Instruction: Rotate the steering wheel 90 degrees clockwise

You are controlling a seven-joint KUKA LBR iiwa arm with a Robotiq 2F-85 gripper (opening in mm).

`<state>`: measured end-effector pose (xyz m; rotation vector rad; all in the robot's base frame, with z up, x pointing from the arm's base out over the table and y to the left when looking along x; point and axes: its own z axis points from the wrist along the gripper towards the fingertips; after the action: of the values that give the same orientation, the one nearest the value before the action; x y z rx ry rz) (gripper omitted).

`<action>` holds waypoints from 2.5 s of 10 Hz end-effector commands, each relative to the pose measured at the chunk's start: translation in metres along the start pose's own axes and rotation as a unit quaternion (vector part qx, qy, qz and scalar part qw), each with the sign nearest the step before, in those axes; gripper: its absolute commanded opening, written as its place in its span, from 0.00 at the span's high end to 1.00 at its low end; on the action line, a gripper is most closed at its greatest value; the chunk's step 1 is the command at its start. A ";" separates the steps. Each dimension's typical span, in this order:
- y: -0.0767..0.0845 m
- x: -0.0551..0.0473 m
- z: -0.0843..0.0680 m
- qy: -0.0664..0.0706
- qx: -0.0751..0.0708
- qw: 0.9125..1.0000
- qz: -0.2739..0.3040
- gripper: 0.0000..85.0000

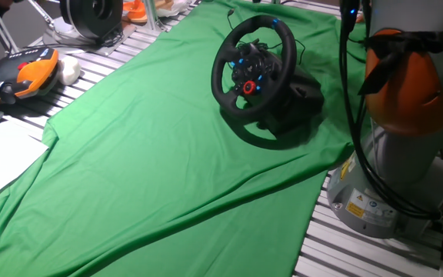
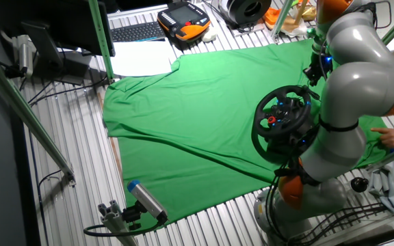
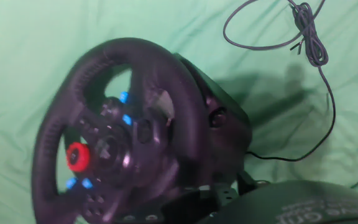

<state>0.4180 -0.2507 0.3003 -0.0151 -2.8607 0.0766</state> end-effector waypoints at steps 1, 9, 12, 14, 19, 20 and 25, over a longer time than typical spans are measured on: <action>0.001 -0.003 0.005 -0.002 -0.001 1.000 -0.001 0.60; 0.008 -0.020 0.024 -0.030 -0.021 0.999 0.007 0.60; 0.009 -0.023 0.030 -0.041 -0.029 0.999 0.008 0.60; 0.009 -0.024 0.031 -0.043 -0.033 0.999 0.006 0.60; 0.011 -0.025 0.036 -0.049 -0.040 0.998 0.001 1.00; 0.011 -0.025 0.036 -0.049 -0.040 0.998 0.001 1.00; 0.010 -0.020 0.030 -0.041 -0.038 0.998 -0.002 1.00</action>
<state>0.4287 -0.2425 0.2647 -0.0228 -2.9426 -0.0335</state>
